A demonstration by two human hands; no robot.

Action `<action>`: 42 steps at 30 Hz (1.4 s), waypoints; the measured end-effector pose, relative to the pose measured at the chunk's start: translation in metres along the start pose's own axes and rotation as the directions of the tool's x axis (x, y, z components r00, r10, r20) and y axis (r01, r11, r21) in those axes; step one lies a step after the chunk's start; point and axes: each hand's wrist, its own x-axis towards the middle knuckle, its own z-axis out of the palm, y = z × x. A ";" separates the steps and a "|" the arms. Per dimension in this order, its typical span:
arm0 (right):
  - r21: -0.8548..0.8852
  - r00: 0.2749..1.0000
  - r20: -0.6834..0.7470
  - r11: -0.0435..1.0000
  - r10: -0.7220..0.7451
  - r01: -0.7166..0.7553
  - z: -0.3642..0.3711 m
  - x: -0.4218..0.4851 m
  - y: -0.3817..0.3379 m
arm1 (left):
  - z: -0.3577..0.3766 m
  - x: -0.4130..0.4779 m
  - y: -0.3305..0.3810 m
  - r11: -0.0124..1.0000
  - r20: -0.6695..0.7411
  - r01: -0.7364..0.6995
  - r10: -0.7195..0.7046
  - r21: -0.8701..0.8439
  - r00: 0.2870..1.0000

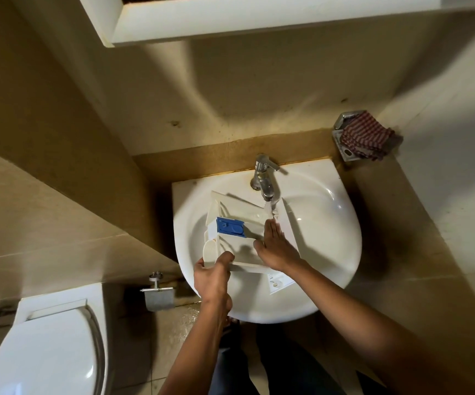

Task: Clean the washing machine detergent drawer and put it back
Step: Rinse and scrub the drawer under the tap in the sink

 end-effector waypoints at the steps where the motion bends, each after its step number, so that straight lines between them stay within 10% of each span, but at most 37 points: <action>1: 0.008 1.000 0.007 1.000 -0.016 0.016 -0.001 0.001 0.001 | 0.000 0.002 0.000 1.000 0.002 0.007 -0.007 -0.003 1.000; 13: -0.214 0.987 0.025 0.966 0.157 -0.148 0.007 -0.038 -0.003 | 0.002 0.016 0.001 0.999 -0.001 0.025 -0.025 0.034 1.000; 25: 0.193 0.991 -0.124 0.981 0.048 -0.024 0.023 -0.014 -0.005 | 0.001 0.024 -0.001 0.996 0.055 0.033 -0.037 0.083 0.998; 37: 0.148 0.998 -0.062 0.989 0.026 -0.017 -0.022 0.019 -0.007 | -0.003 0.035 -0.002 0.995 0.108 0.033 -0.043 0.092 0.993; 42: -0.119 0.997 -0.039 0.991 -0.067 0.062 -0.012 0.026 0.006 | -0.007 0.040 -0.001 0.996 0.117 0.073 -0.078 0.043 0.990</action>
